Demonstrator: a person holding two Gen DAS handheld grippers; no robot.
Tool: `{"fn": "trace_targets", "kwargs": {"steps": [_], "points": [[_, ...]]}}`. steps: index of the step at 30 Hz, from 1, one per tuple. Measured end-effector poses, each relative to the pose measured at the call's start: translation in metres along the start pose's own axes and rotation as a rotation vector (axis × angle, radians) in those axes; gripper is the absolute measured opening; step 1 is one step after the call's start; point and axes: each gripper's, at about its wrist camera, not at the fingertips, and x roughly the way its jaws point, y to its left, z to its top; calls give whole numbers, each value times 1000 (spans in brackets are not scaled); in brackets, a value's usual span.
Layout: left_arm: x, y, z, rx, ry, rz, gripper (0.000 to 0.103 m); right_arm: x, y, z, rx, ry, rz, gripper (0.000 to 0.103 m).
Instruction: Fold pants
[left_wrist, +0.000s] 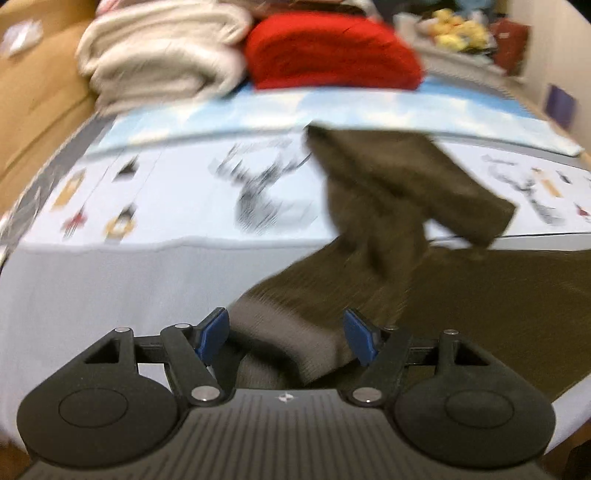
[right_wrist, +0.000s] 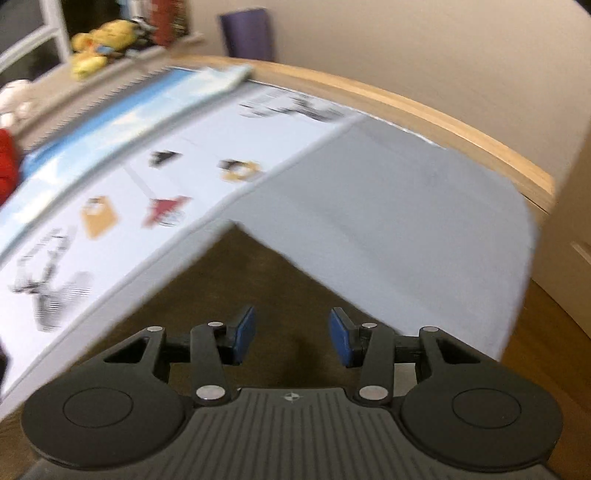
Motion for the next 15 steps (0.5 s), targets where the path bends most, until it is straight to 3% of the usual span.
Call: {"fn": "trace_targets", "kwargs": {"steps": [2, 4, 6, 8, 10, 12, 15], "points": [[4, -24, 10, 52, 1, -37, 74, -4, 23, 1, -36, 1, 48, 38], [17, -50, 23, 127, 65, -83, 74, -6, 48, -1, -67, 14, 106, 32], [30, -72, 35, 194, 126, -31, 74, -9, 74, -2, -86, 26, 164, 28], [46, -87, 48, 188, 157, -34, 74, -13, 105, -6, -126, 29, 236, 27], [60, -96, 52, 135, 152, -98, 72, -19, 137, -13, -172, 33, 318, 27], [70, -101, 48, 142, 208, -105, 62, -25, 172, -23, -236, 69, 427, 27], [83, -117, 52, 226, 219, -64, 54, -35, 227, -42, -378, 115, 571, 29]]}}
